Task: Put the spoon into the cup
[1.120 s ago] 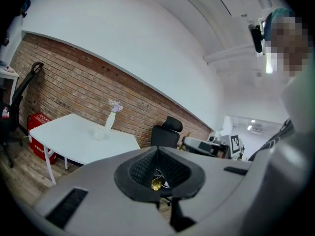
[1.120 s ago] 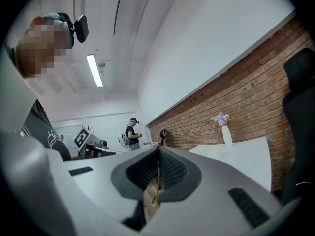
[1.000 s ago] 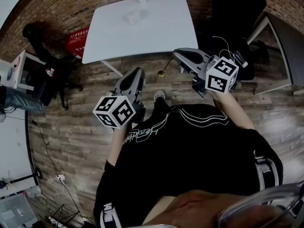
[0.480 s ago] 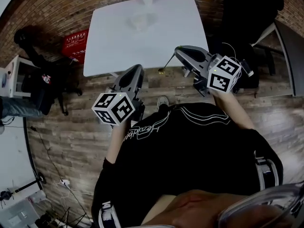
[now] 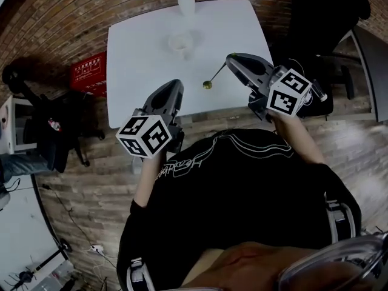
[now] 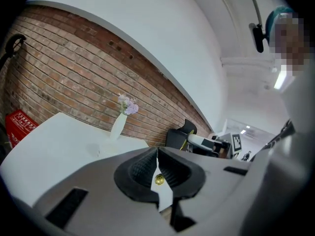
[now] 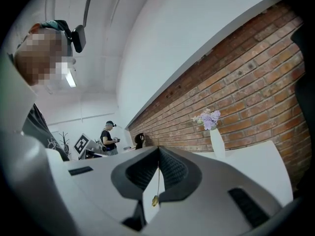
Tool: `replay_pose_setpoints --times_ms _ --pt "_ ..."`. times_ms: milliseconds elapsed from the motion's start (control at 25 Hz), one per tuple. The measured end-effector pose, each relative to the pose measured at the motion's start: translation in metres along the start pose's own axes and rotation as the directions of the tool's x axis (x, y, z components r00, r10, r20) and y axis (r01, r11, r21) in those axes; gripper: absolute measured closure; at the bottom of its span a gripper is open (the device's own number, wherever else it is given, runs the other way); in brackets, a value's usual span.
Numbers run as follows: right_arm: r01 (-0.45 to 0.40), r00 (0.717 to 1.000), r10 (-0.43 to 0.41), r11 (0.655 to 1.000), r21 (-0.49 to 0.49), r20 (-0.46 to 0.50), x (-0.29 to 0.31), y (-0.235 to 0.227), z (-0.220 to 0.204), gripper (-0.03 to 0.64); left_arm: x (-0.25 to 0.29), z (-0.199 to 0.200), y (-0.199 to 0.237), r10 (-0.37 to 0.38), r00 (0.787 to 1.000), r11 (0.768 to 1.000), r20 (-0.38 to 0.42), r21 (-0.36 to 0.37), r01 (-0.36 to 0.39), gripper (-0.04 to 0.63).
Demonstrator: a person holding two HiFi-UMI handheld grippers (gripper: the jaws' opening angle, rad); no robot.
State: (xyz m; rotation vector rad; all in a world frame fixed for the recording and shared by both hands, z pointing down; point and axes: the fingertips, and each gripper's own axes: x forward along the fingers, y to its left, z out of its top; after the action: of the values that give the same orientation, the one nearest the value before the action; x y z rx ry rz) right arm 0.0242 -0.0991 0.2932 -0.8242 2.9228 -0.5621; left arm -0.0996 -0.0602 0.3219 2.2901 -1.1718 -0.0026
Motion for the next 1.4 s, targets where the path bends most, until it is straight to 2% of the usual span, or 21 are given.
replay_pose_setpoints --times_ms 240,440,600,1160,1400 --pt "0.066 0.997 -0.066 0.998 -0.01 -0.026 0.023 -0.026 -0.002 0.617 0.024 -0.001 0.033 -0.035 0.999 0.999 -0.034 -0.032 0.034 0.586" --pt "0.088 0.995 -0.088 0.996 0.0 -0.04 0.039 -0.043 -0.001 0.618 0.033 -0.009 0.055 -0.026 0.999 0.996 -0.042 -0.084 0.022 0.586" --pt "0.07 0.996 -0.07 0.998 0.001 -0.053 0.061 -0.057 -0.002 0.617 0.041 -0.008 0.077 -0.001 0.999 0.994 -0.036 -0.105 -0.003 0.586" --pt "0.006 0.997 -0.005 1.0 0.017 -0.071 0.129 -0.097 0.01 0.617 0.074 0.022 0.123 0.056 0.997 0.993 -0.058 -0.1 -0.062 0.586" --pt "0.007 0.996 -0.003 0.999 0.049 -0.084 0.164 -0.123 0.006 0.617 0.091 0.024 0.151 0.069 0.993 0.989 -0.098 -0.126 -0.081 0.586"
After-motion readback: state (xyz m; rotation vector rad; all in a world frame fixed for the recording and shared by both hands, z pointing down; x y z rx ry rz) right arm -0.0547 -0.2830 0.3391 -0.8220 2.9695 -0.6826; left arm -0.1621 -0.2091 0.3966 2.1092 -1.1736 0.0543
